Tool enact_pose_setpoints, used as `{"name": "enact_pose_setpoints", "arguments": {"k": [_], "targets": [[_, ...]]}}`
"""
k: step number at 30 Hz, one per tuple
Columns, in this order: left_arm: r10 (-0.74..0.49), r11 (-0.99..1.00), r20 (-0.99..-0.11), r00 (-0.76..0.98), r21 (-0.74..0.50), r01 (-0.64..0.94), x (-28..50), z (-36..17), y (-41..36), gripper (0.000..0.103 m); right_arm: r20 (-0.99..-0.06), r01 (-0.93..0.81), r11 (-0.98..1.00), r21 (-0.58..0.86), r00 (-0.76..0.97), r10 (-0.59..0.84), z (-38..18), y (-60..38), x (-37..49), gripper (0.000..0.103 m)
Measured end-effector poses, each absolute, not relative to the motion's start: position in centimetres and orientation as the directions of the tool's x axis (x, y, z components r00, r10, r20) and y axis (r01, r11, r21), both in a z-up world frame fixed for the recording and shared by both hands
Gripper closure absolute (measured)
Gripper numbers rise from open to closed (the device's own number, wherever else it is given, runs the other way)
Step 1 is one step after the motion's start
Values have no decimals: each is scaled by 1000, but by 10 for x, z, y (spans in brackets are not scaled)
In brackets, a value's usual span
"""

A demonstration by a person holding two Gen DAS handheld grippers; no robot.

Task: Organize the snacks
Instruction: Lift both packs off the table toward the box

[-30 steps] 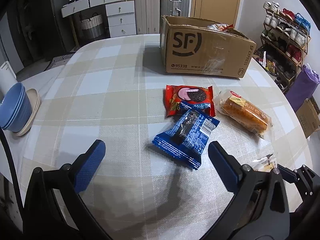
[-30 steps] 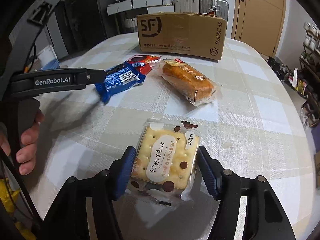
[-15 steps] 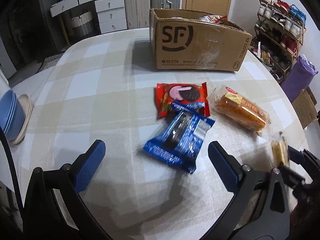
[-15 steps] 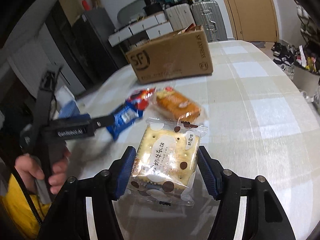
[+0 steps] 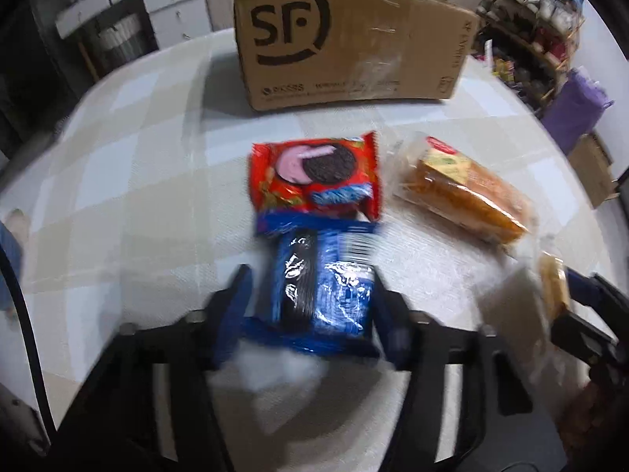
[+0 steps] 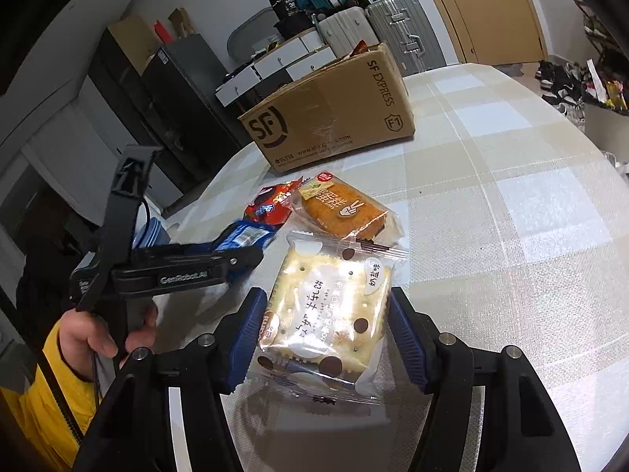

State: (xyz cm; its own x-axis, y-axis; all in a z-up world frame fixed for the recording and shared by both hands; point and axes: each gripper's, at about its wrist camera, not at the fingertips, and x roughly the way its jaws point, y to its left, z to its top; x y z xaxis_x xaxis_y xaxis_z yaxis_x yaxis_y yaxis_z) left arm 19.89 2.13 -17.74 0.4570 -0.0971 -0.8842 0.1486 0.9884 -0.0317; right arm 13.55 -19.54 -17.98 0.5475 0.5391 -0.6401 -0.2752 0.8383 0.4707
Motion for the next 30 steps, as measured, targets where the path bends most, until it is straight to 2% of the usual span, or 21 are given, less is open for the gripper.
{"name": "enact_pose_setpoints", "arguments": {"k": [11, 21, 30], "targets": [[-94, 987, -844, 528, -10, 160, 148, -153, 20, 62, -630, -264, 848, 460, 576, 521, -176, -199, 132, 40], [-124, 985, -793, 596, -28, 168, 91, -121, 9, 62, -579, -328, 840, 432, 614, 537, -136, -185, 102, 40], [-131, 989, -758, 639, -60, 132, 42, -102, 21, 62, -568, -341, 845, 412, 629, 531, -110, -176, 74, 40]]}}
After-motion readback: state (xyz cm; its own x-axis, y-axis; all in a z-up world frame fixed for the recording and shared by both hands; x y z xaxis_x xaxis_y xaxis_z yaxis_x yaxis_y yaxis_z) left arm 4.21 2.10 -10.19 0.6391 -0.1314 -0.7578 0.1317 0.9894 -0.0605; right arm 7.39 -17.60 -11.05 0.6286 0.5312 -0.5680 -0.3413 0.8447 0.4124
